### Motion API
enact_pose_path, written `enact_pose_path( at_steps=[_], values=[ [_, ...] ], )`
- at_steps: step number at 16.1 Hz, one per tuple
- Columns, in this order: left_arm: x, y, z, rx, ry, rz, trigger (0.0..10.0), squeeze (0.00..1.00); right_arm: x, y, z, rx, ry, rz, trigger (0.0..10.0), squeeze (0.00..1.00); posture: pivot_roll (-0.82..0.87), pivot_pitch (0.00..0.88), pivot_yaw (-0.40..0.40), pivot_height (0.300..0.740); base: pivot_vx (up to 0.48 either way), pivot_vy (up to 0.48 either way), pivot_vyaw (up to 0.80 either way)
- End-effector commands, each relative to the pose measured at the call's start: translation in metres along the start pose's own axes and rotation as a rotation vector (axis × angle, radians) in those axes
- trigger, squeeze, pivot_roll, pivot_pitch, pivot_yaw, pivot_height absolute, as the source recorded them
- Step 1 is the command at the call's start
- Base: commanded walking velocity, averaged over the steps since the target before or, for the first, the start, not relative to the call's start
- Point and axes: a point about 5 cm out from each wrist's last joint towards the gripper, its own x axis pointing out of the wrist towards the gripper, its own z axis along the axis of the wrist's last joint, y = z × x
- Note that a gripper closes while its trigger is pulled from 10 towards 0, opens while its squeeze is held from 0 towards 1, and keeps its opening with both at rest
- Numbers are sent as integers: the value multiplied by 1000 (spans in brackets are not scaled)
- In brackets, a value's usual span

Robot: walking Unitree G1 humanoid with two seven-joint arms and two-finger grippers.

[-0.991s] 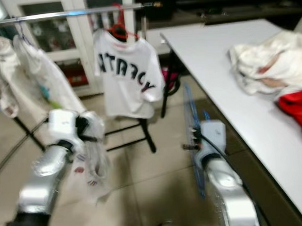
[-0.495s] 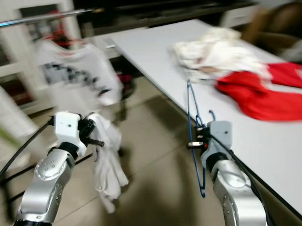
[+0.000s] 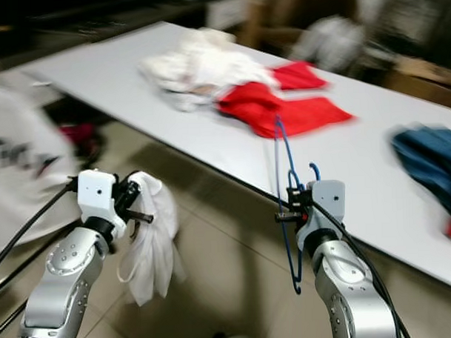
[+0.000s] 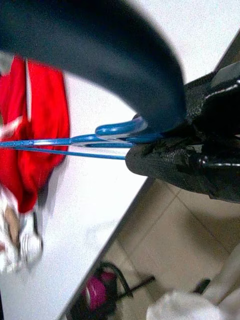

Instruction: Hang hanger

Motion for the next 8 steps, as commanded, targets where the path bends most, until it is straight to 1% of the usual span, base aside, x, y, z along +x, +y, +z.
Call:
enact_pose_path(
  at_steps=[1,2,3,4,5,8],
  values=[
    [1,-2,10,-9,-44,-7,10000,0,0,1,4,-6,-17,3,10000,0,-150,8,-39,740,0,0,-800],
    [1,-2,10,-5,-39,9,10000,0,-1,0,4,-29,-19,-17,10000,0,-151,8,-37,740,0,0,-800],
    [1,-3,8,-19,-3,-2,10000,0,-1,-2,4,-56,-27,-30,10000,0,-153,4,-37,740,0,0,-800],
    [1,-5,7,-33,11,-21,10000,0,-2,-3,4,-47,-30,-28,10000,0,-153,3,-37,740,0,0,-800],
    [1,-6,8,-25,12,-52,10000,0,-2,-6,5,-60,-32,-60,10000,0,-152,1,-37,740,0,0,-800],
    [0,-6,8,1,12,-70,10000,0,0,-6,5,-32,-26,-43,10000,0,-151,0,-40,740,0,0,-788]
  ],
)
